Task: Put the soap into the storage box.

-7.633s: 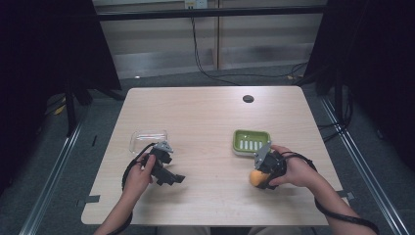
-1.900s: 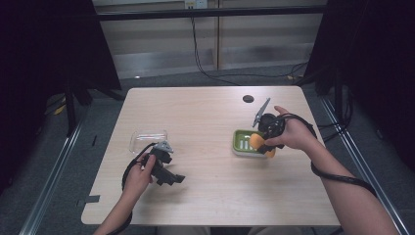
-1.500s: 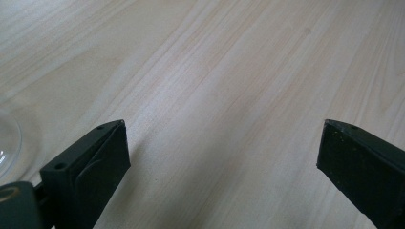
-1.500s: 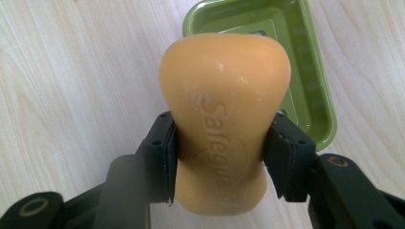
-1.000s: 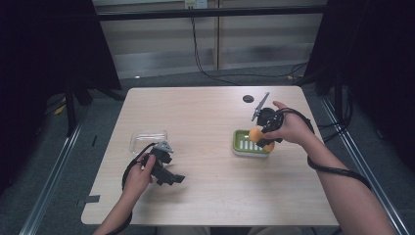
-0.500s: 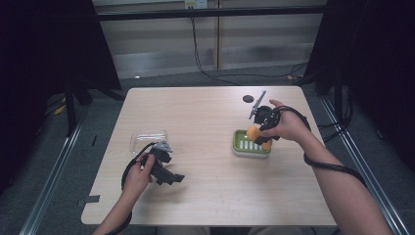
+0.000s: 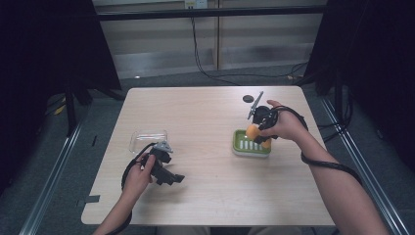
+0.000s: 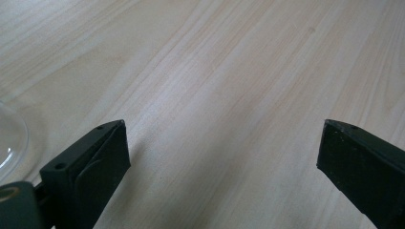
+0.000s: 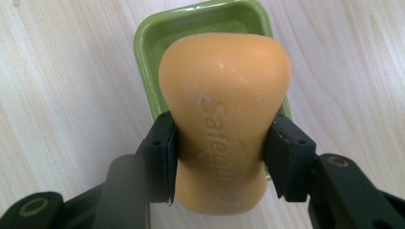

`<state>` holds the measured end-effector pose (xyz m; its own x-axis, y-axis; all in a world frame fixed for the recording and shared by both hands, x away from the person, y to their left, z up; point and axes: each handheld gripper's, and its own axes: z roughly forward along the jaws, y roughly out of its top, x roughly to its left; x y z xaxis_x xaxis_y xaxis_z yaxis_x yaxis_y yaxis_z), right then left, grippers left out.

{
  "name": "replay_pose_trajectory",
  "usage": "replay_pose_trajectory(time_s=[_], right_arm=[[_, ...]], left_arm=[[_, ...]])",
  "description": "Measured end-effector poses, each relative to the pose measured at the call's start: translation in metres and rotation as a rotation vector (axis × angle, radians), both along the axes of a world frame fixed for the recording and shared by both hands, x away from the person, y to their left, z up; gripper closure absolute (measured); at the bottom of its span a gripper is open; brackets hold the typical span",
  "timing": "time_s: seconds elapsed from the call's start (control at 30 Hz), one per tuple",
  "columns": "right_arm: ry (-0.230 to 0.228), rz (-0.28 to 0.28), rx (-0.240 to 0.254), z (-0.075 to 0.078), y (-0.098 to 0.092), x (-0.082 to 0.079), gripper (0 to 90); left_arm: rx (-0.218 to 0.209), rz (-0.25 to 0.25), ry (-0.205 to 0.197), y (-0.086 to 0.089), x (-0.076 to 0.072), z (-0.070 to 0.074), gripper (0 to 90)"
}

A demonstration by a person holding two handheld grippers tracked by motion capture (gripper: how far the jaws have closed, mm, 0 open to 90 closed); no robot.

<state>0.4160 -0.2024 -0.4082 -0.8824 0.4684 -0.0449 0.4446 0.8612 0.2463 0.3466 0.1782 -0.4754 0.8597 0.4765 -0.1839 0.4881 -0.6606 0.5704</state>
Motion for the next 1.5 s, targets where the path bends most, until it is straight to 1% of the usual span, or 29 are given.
replay_pose_trajectory(time_s=[0.03,0.07,0.1,0.3,0.4,0.43,0.47,0.67,0.73,0.77,0.87,0.93,1.03,1.1,1.13,1.23,1.37,1.47,1.5], right_arm=[[0.002,0.005,0.001,-0.001,0.0,0.001,50.5],[0.002,0.005,0.001,-0.002,0.0,0.001,50.5],[-0.004,0.01,-0.001,-0.003,0.0,0.001,50.5],[-0.001,0.011,0.001,-0.007,0.002,0.002,50.5],[-0.009,0.019,-0.003,-0.009,0.002,0.003,50.5],[-0.008,0.005,-0.009,-0.009,0.003,0.002,50.5],[-0.008,0.003,-0.011,-0.01,0.002,0.003,50.5],[-0.006,0.017,-0.006,-0.014,0.002,0.005,50.5],[-0.005,0.011,-0.006,-0.015,0.002,0.005,50.5],[-0.004,0.019,-0.008,-0.016,0.003,0.006,50.4],[-0.007,0.016,-0.004,-0.017,0.004,0.006,50.5],[-0.001,0.01,-0.003,-0.018,0.005,0.006,50.4],[-0.007,0.011,-0.013,-0.019,0.004,0.007,50.4],[0.002,-0.001,-0.013,-0.02,0.004,0.006,50.4],[-0.004,0.012,-0.016,-0.021,0.004,0.007,50.4],[-0.005,0.012,-0.02,-0.021,0.005,0.007,50.4],[-0.004,0.017,-0.023,-0.022,0.005,0.008,50.4],[-0.002,-0.001,-0.019,-0.025,0.006,0.008,50.4],[-0.005,0.014,-0.018,-0.025,0.006,0.009,50.4]], left_arm=[[-0.008,0.009,0.002,-0.001,-0.001,0.0,3.5],[-0.003,0.004,0.001,0.0,0.0,0.0,3.5],[-0.008,0.01,0.003,-0.001,-0.001,0.0,3.5],[-0.007,0.009,0.002,0.0,-0.001,0.0,3.5],[-0.002,-0.002,-0.001,0.0,0.0,0.0,3.5],[-0.004,-0.001,-0.001,0.0,0.0,0.0,3.5],[-0.004,-0.001,-0.002,0.0,0.0,0.0,3.5],[0.002,-0.007,-0.002,0.001,0.0,0.001,3.5],[-0.001,-0.002,0.001,0.0,0.0,0.0,3.4],[-0.001,-0.001,0.001,0.0,0.0,0.0,3.5],[-0.003,-0.002,0.002,0.0,-0.001,0.0,3.5],[-0.007,0.004,0.006,0.0,-0.001,0.0,3.5],[-0.007,0.003,0.003,0.0,-0.001,0.0,3.5],[-0.008,0.002,0.006,0.0,-0.001,0.0,3.5],[-0.008,0.001,0.006,-0.001,-0.001,0.0,3.5],[-0.004,-0.003,0.006,-0.001,-0.001,0.0,3.5],[-0.009,-0.003,0.005,-0.001,-0.001,0.0,3.5],[-0.007,0.001,0.006,-0.001,-0.001,0.0,3.5],[-0.008,0.001,0.007,-0.001,-0.001,0.0,3.5]])
